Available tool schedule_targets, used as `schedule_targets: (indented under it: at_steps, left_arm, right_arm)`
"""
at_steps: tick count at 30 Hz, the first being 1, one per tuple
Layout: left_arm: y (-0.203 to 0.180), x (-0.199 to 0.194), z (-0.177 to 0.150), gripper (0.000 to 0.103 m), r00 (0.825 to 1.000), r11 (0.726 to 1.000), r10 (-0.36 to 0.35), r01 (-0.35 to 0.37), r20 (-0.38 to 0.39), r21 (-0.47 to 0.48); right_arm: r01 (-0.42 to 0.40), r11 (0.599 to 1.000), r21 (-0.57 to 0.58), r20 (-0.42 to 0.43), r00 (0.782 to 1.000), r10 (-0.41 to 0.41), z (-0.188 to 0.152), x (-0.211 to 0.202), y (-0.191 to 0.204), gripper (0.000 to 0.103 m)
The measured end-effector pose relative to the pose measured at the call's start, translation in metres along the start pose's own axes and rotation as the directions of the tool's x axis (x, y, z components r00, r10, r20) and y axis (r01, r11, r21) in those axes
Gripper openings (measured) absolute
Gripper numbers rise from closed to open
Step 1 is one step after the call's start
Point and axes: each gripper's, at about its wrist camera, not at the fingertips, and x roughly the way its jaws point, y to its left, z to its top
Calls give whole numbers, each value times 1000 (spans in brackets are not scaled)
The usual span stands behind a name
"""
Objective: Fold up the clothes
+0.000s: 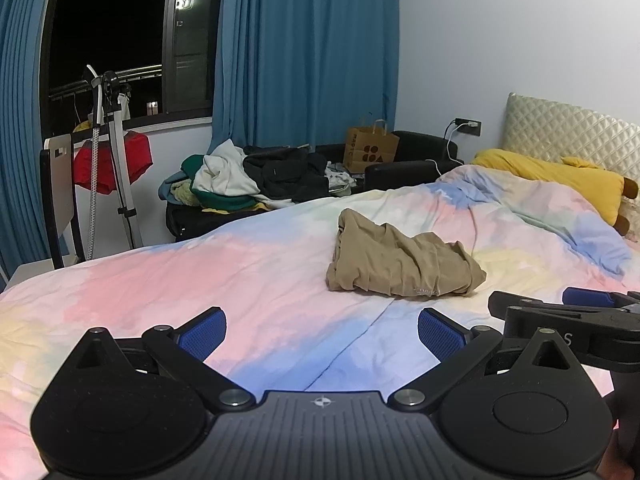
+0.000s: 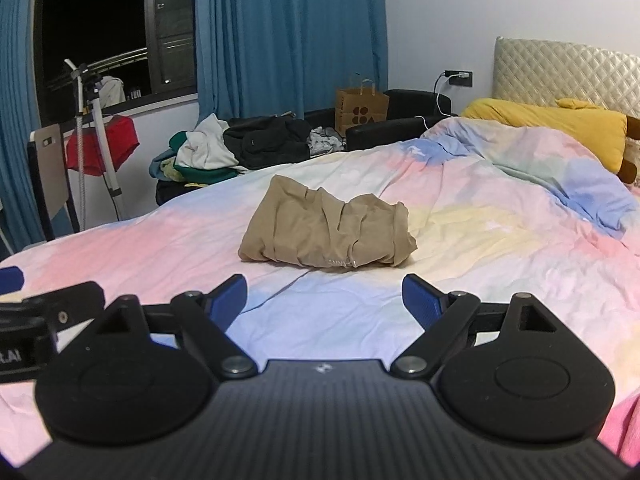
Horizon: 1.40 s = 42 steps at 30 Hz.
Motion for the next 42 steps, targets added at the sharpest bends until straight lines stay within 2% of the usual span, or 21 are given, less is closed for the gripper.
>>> schedule_targets:
  at_steps: [16,18,20,24,27,29,32,42]
  left_arm:
    - [4,1,-2,103,1000,1000,-11,10,-22,-26]
    - [6,5,-3,103,998,999,-25,23,-53,-40]
    - [9,13,-5,103,993,998,-43,37,-111,-56]
    - [14,34,-15,103,968,996,-52,32,-245,-84]
    - [24,45,-25,103,951,991,-70,32,-302,-129]
    - [30,48,-30,103,945,987,-80,31,-317,-158]
    - [36,49,-32,103,946,986,-72,19,-317,-166]
    - [26,40,-20,103,966,993,-9,-21,-258,-113]
  right_arm:
    - [11,999,-33,-11,1000,-12,-1,0,5,86]
    - [12,999,-41,-24,1000,-13,-1,2,7,86]
    - [6,998,-65,-88,996,-12,-2,9,10,86]
    - [-25,993,-118,-249,968,-5,-4,33,18,86]
    - [-34,992,-121,-280,960,-1,-5,39,20,86]
    - [-35,992,-123,-279,960,-1,-6,39,21,86]
    - [-38,992,-123,-267,964,4,-6,35,22,86]
    - [-42,996,-74,-145,989,31,0,21,12,86]
